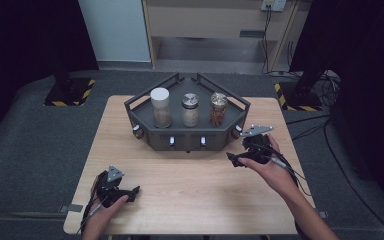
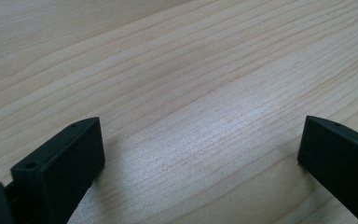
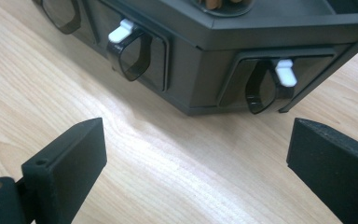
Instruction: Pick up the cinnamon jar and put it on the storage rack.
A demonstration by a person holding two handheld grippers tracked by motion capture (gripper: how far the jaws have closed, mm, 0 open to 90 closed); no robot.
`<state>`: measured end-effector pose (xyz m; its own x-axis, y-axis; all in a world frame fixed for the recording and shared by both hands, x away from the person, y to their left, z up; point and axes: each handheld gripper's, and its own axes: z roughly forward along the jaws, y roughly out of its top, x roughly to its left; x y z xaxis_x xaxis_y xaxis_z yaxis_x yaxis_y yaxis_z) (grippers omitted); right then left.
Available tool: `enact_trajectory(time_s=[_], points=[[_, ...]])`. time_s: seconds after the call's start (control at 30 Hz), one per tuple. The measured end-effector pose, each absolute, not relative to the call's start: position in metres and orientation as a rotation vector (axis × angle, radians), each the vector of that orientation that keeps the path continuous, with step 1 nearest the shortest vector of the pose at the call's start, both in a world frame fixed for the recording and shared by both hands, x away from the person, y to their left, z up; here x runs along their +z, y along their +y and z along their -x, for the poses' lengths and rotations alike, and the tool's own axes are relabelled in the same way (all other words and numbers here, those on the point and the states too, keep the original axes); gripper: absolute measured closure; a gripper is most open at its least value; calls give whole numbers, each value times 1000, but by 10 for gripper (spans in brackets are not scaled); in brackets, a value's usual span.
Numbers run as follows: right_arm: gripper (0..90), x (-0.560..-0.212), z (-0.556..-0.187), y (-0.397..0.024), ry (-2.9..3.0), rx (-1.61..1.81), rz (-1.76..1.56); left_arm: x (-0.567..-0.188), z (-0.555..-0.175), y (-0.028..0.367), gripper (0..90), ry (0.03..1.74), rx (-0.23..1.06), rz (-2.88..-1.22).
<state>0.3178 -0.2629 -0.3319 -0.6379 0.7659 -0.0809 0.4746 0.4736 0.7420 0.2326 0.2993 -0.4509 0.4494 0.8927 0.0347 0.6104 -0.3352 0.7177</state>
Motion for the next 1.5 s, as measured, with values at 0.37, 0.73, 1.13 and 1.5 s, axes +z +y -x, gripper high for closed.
enact_trajectory(time_s=[0.37,0.73,1.13,1.5], points=[[47,-342,-311,-260,2356,980,-1024,-451,-232,299,0,1254,574,-2064],[47,-354,-304,-266,2364,986,-1046,-451,-232,299,0,1256,574,-2064],[47,-368,-299,-270,2366,1000,-1067,-451,-232,298,0,1257,575,-2063],[46,-378,-293,-274,2379,1039,-1096,-451,-232,298,0,1258,575,-2062]])
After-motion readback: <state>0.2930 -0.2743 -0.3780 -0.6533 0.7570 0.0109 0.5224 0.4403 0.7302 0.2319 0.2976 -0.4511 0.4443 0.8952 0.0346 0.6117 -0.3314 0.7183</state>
